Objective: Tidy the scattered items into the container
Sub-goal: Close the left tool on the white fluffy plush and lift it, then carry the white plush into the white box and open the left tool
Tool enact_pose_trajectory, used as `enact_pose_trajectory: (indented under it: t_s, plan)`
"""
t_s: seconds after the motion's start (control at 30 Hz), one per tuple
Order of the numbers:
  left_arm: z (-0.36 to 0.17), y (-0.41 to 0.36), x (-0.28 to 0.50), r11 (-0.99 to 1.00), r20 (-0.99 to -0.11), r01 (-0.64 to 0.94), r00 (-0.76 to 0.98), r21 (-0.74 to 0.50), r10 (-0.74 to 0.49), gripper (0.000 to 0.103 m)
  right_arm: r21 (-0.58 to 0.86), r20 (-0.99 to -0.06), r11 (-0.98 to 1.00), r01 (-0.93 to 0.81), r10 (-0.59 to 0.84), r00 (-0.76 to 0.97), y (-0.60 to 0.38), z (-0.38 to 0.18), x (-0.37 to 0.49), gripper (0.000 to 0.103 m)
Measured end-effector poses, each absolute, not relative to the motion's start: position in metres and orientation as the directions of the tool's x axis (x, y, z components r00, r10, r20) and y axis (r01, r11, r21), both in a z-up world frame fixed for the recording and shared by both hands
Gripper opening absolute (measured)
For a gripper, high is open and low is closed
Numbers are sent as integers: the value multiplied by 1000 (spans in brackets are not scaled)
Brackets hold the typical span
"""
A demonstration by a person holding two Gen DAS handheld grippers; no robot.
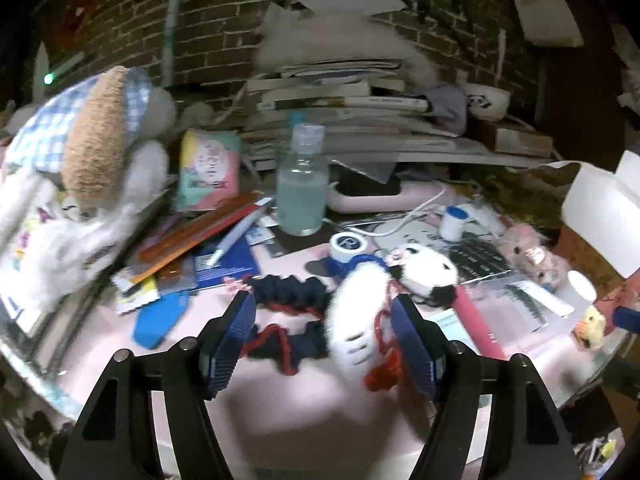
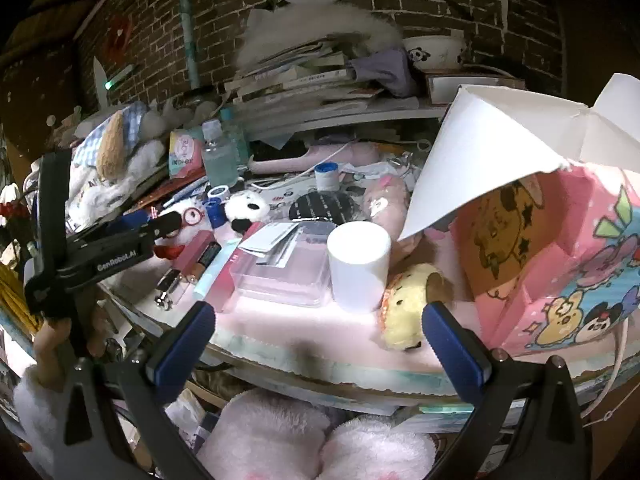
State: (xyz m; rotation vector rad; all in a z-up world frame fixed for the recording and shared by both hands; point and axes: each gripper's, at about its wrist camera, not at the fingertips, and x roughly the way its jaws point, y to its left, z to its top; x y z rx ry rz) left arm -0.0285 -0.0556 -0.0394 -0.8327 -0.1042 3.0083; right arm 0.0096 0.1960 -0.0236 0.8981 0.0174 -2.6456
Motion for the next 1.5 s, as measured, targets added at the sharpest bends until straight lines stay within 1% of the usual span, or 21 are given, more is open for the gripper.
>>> enact_pose_trajectory:
  t_s: [0.03,0.07,0.1,0.23,0.27,0.3,0.47,0.77,0.9,1.1,1.27,1.4,1.5]
  plan:
    - [-40,-54,-30,-998,-515,-10,-856,-68,44,56,100,-595,-939,328,-321,-737,196,-24,10,103]
    - [-41,-53,-30,-997,-515,-24,-855,-74,58,48,104,-597,-939,329,-324,-734,196,-25,9,103]
    - [-41,-52,-31,-996,-515,-38,-854,-80,74,42,110,-598,-938,330,-327,-731,197,-26,8,103]
    - [-45,-47,-36,-994,-536,-69,-838,-90,107,35,125,-605,-934,334,-339,-721,197,-29,5,103]
    - [-48,-47,-38,-992,-543,-78,-832,-95,117,31,125,-605,-934,335,-340,-720,196,-29,5,103]
    - [-50,-46,-38,-992,-545,-83,-829,-98,123,30,125,-606,-933,337,-340,-719,196,-29,5,103]
    - [-49,-49,-39,-989,-546,-88,-826,-121,140,28,128,-608,-932,338,-343,-716,195,-30,4,103]
    - [-42,-50,-35,-990,-530,-87,-837,-113,134,25,129,-606,-931,340,-346,-716,194,-29,3,103]
    - [-33,-53,-32,-991,-523,-68,-844,-111,116,25,132,-603,-930,343,-350,-717,194,-29,3,103]
    - [-5,-46,-28,-986,-488,-108,-858,-129,158,25,139,-594,-927,349,-360,-719,194,-29,3,103]
    - [27,-24,-32,-969,-458,-199,-855,-146,244,25,155,-581,-924,350,-372,-724,198,-30,4,103]
    - [53,7,-36,-948,-431,-290,-844,-134,319,25,167,-559,-918,360,-389,-732,201,-30,7,103]
    - [70,31,-39,-909,-423,-385,-806,-156,414,25,166,-544,-912,376,-403,-736,201,-29,11,103]
